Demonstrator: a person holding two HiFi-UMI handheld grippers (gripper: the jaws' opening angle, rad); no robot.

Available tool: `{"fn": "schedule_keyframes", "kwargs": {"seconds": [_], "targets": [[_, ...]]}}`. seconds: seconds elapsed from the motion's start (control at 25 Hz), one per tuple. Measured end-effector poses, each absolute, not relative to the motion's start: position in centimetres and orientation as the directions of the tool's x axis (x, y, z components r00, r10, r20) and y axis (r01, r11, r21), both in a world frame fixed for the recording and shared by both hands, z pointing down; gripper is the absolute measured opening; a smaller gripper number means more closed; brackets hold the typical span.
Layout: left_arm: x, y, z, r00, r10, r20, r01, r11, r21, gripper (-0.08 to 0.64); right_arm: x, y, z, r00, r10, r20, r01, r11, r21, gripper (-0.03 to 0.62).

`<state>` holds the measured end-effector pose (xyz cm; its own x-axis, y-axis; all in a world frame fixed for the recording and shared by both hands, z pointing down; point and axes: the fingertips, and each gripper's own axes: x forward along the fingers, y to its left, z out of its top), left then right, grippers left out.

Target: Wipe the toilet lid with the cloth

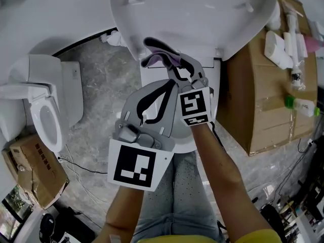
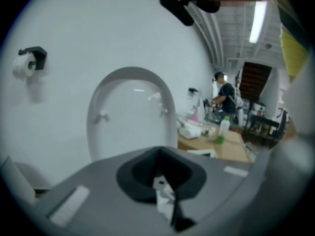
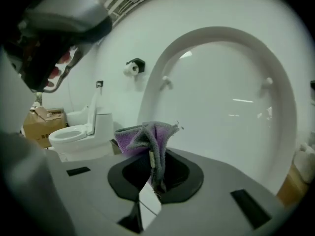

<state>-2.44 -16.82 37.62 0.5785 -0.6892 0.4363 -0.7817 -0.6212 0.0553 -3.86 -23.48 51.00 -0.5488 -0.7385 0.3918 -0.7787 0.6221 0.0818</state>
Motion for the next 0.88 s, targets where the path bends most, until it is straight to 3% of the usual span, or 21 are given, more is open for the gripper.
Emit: {"fn": "schedule_keyframes", "kwargs": {"seconds": [0.24, 0.4, 0.68, 0.88], "targets": [[-3.7, -17.2, 39.2, 0.555, -0.692, 0.463, -0.794, -0.606, 0.045, -0.005, -10.0, -25.8, 54.8, -0.638, -0.655, 0.405, -0.705, 0.708, 0.036, 0.048], [-4.9, -17.7, 40.1, 0.532, -0.693, 0.487, -0.805, -0.593, 0.037, -0.005, -11.5, -28.5, 58.6, -0.615, -0.648, 0.449, -0.723, 0.69, 0.006, 0.048], [-5.3, -18.5, 40.9, 0.524, -0.69, 0.499, -0.81, -0.585, 0.042, -0.005, -10.3, -31.0, 59.5, -0.52, -0.712, 0.471, -0.765, 0.634, 0.114, 0.048], [-3.8, -19.0, 41.0, 0.543, -0.68, 0.492, -0.799, -0.598, 0.056, -0.005, -5.1, -31.2, 60.7, -0.451, -0.738, 0.502, -0.802, 0.582, 0.134, 0.048]]}}
